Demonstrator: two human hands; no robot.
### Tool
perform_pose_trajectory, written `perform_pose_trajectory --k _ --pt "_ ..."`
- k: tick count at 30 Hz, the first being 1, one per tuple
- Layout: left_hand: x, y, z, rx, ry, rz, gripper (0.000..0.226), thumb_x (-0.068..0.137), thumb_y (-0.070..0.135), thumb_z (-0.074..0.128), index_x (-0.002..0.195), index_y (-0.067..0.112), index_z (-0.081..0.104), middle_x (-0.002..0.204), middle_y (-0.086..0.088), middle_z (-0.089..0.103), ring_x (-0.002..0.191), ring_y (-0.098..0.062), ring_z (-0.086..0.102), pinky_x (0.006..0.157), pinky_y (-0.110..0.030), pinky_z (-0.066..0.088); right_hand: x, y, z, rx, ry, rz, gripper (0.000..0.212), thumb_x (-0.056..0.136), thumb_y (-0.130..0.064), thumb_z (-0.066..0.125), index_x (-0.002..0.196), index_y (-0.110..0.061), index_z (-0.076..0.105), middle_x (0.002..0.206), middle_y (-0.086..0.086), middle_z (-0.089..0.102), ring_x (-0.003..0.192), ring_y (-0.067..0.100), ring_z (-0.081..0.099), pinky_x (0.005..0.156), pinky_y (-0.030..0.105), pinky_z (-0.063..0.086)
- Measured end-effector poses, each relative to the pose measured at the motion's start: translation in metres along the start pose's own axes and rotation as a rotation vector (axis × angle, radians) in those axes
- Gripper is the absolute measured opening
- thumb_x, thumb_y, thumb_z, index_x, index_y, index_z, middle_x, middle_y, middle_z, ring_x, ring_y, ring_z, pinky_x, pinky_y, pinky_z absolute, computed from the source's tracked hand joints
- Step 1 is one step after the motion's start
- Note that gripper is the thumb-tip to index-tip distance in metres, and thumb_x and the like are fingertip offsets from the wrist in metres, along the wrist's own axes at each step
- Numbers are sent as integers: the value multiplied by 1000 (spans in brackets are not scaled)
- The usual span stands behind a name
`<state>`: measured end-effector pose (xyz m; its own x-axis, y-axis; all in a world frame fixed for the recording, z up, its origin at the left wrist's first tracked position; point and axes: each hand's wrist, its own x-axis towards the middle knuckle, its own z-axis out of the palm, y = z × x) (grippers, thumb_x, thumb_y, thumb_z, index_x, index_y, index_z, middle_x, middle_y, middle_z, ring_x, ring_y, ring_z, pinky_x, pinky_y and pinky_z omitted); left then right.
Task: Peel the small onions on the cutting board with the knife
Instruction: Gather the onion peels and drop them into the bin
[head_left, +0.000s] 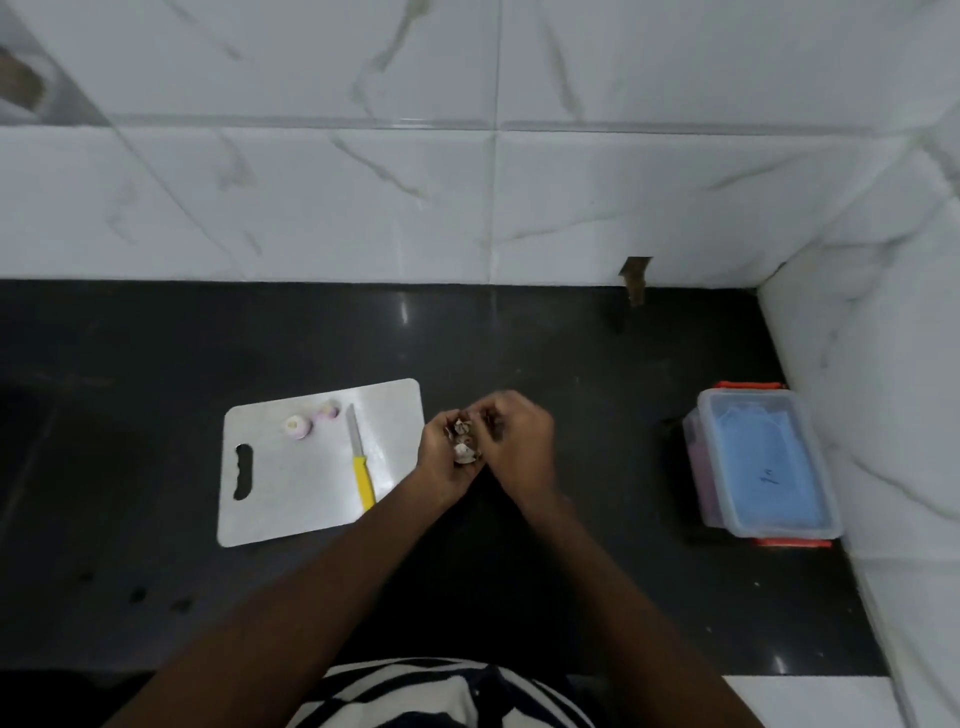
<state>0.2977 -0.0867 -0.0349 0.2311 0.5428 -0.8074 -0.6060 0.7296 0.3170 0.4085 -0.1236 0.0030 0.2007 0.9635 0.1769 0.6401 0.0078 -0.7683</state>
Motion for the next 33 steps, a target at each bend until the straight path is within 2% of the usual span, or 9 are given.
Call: perform_pose_trajectory --k 3,6,10,12,17,23,27,30,33 --pt "-23 3 -29 -36 85 -7 35 105 23 44 82 10 67 75 -8 75 74 -22 72 64 -32 59 -29 -14 21 -135 -165 -130 5 89 -14 76 92 -17 78 92 -1 76 88 17 66 79 36 54" --pt "-41 9 -50 6 87 -33 35 106 21 44 79 11 64 63 -4 69 49 -15 69 45 -18 53 -47 -30 34 -187 -199 -183 6 95 -17 72 94 -13 77 95 0 75 93 19 60 80 30 50" --pt "-45 11 -62 109 94 -12 34 106 24 48 82 15 69 70 -1 70 60 -15 71 53 -21 56 -69 -39 42 -164 -267 -163 15 100 -22 66 96 -13 78 98 -1 75 99 18 56 87 29 48" --pt "-69 -18 -68 417 -86 -146 31 105 24 48 84 14 68 80 -3 68 69 -16 70 64 -26 57 -136 -47 41 -267 166 88 13 97 -18 72 103 -11 82 106 1 76 106 19 59 92 26 48" --pt "-86 -38 -66 409 -152 -208 44 114 31 37 96 7 69 83 -11 75 92 -25 67 82 -34 53 -167 -61 45 -129 354 179 21 96 -9 72 117 -10 79 121 5 71 119 20 62 100 29 53" --pt "-143 -176 -88 825 -329 -412 44 113 29 33 104 5 69 100 -14 69 98 -25 69 89 -30 54 -306 -55 17 -123 867 552 28 102 -11 67 128 -8 77 142 9 67 135 23 60 118 29 43" --pt "-192 -283 -114 1043 -441 -633 41 114 27 30 98 10 64 77 -8 74 69 -17 77 74 -23 58 -410 -43 -10 -86 1081 825 36 106 -26 58 136 -15 74 154 1 61 145 15 53 123 23 35" --pt "-207 -355 -142 1168 -467 -713 57 115 23 33 83 7 78 69 -9 77 60 -17 78 54 -21 59 -473 -24 -20 -43 1229 995 33 108 -20 60 138 -16 73 152 -4 62 143 0 52 121 11 29" --pt "-193 -432 -189 1329 -380 -652 49 115 23 39 109 0 81 110 -19 78 100 -26 78 83 -30 62 -537 26 -10 118 1360 1142 35 108 -14 60 140 -21 71 148 -9 64 139 -17 47 119 12 34"
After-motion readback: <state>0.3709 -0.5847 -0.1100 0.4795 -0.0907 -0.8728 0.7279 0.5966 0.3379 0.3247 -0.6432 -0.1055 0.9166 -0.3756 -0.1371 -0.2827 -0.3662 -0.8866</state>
